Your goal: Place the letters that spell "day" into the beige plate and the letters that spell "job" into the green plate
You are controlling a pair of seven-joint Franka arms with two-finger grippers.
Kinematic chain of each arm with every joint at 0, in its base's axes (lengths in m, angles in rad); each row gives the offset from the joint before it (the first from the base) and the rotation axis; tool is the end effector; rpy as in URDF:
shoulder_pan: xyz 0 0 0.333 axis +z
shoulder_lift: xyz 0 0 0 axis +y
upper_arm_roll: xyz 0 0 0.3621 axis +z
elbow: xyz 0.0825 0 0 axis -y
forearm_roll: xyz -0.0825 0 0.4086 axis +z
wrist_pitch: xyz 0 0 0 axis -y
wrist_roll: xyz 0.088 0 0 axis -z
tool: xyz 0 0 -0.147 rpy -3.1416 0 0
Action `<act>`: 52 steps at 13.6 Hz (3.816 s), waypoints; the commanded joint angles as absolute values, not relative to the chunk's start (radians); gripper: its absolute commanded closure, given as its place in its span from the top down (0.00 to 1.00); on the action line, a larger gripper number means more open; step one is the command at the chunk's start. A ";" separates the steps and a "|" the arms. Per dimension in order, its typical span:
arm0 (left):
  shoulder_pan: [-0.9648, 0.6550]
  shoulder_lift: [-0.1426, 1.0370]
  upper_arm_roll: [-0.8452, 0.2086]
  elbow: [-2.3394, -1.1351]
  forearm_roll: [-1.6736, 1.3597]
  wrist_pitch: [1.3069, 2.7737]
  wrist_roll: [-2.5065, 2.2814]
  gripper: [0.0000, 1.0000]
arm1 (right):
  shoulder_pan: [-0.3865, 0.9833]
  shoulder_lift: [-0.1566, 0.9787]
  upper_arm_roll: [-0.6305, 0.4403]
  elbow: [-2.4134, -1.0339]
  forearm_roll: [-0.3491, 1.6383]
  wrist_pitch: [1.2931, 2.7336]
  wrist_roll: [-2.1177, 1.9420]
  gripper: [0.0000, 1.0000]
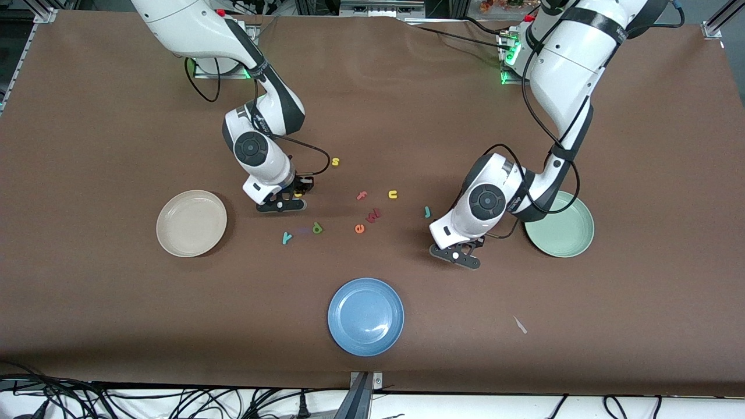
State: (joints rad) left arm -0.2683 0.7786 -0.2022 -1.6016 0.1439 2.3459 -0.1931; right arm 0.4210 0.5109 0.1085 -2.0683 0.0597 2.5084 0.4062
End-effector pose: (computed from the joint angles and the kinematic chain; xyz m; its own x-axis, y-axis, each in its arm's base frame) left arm 0.6697 -0.3148 0.1529 0.9478 -0.3182 -0.0221 -0.3172 -0.9476 0.0370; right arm 0.5295 0.3121 0.1558 0.9930 0.0641 -0.0991 0.0594 -0.9970 -0.0496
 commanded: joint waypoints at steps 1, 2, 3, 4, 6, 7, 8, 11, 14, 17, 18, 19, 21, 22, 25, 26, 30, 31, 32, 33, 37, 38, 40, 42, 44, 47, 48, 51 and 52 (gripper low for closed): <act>-0.281 0.787 -0.201 -1.609 0.167 2.376 -0.216 0.55 | 0.416 0.514 0.109 -2.045 0.067 2.488 0.388 0.13; -0.281 0.787 -0.201 -1.609 0.170 2.376 -0.216 0.44 | 0.411 0.500 0.098 -2.020 0.067 2.429 0.384 0.12; -0.281 0.787 -0.201 -1.609 0.172 2.376 -0.216 0.31 | 0.410 0.473 0.066 -1.994 0.067 2.348 0.380 0.12; -0.281 0.787 -0.201 -1.608 0.172 2.376 -0.216 0.17 | 0.411 0.444 0.045 -1.991 0.064 2.297 0.355 0.12; -0.276 0.781 -0.201 -1.609 0.170 2.376 -0.216 0.00 | 0.410 0.404 -0.023 -2.005 0.064 2.284 0.305 0.12; -0.275 0.776 -0.201 -1.609 0.170 2.369 -0.218 0.00 | 0.410 0.391 -0.053 -2.013 0.064 2.284 0.270 0.12; -0.272 0.767 -0.201 -1.611 0.172 2.359 -0.218 0.00 | 0.410 0.390 -0.086 -2.014 0.064 2.284 0.246 0.12; -0.267 0.700 -0.201 -1.618 0.170 2.237 -0.227 0.00 | 0.408 0.402 -0.181 -2.013 0.064 2.299 0.158 0.13; -0.247 0.629 -0.201 -1.621 0.170 2.128 -0.232 0.00 | 0.320 0.437 -0.219 -2.003 0.066 2.318 -0.001 0.15; -0.206 0.557 -0.199 -1.621 0.172 2.002 -0.229 0.00 | 0.256 0.460 -0.216 -2.002 0.071 2.376 -0.069 1.00; -0.189 0.537 -0.198 -1.623 0.172 1.968 -0.221 0.00 | 0.259 0.460 -0.213 -2.000 0.071 2.376 -0.058 1.00; -0.169 0.517 -0.201 -1.623 0.172 1.939 -0.216 0.00 | 0.268 0.459 -0.203 -1.996 0.072 2.375 -0.026 1.00; -0.152 0.494 -0.201 -1.620 0.172 1.885 -0.218 0.00 | 0.270 0.462 -0.155 -1.959 0.104 2.370 0.101 1.00; -0.144 0.488 -0.201 -1.621 0.172 1.867 -0.216 0.00 | 0.270 0.468 -0.128 -1.944 0.113 2.367 0.174 1.00; -0.118 0.476 -0.199 -1.623 0.172 1.830 -0.216 0.00 | 0.270 0.514 -0.065 -1.869 0.114 2.355 0.387 1.00; -0.111 0.476 -0.199 -1.623 0.173 1.815 -0.215 0.00 | 0.270 0.534 -0.042 -1.841 0.114 2.352 0.450 1.00; -0.054 0.468 -0.199 -1.643 0.173 1.778 -0.216 0.00 | 0.270 0.607 0.026 -1.740 0.114 2.350 0.613 1.00; -0.049 0.469 -0.199 -1.652 0.173 1.769 -0.228 0.00 | 0.270 0.630 0.038 -1.709 0.114 2.346 0.632 1.00; -0.034 0.471 -0.196 -1.669 0.172 1.764 -0.230 0.00 | 0.273 0.643 0.044 -1.677 0.112 2.311 0.664 1.00; -0.003 0.471 -0.196 -1.677 0.173 1.763 -0.229 0.00 | 0.287 0.662 0.044 -1.637 0.112 2.280 0.693 1.00; 0.038 0.474 -0.196 -1.749 0.173 1.799 -0.224 0.00 | 0.331 0.724 0.044 -1.569 0.107 2.261 0.770 1.00; 0.061 0.477 -0.196 -1.782 0.175 1.856 -0.215 0.00 | 0.334 0.729 0.044 -1.569 0.107 2.263 0.790 1.00; 0.109 0.488 -0.198 -1.866 0.216 2.022 -0.178 0.00 | 0.357 0.742 0.044 -1.572 0.100 2.270 0.834 1.00; 0.132 0.511 -0.198 -1.926 0.247 2.165 -0.176 0.00 | 0.373 0.750 0.043 -1.577 0.095 2.286 0.842 0.96; 0.149 0.535 -0.198 -1.942 0.264 2.229 -0.175 0.00 | 0.373 0.750 0.043 -1.582 0.095 2.287 0.844 0.86; 0.158 0.563 -0.196 -1.942 0.264 2.256 -0.175 0.00 | 0.373 0.755 0.043 -1.595 0.092 2.301 0.841 0.76; 0.158 0.569 -0.198 -1.942 0.264 2.258 -0.175 0.00 | 0.373 0.753 0.041 -1.604 0.092 2.304 0.838 0.74; 0.158 0.575 -0.196 -1.940 0.264 2.260 -0.175 0.07 | 0.368 0.755 0.040 -1.618 0.091 2.327 0.830 0.65; 0.158 0.575 -0.198 -1.940 0.264 2.260 -0.175 0.27 | 0.368 0.755 0.040 -1.624 0.091 2.338 0.828 0.65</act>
State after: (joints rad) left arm 0.1444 0.5661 -0.1866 -1.9369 0.2342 2.2429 -0.1867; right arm 0.3701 0.7517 0.0379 -1.6115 0.0971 2.3081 0.8276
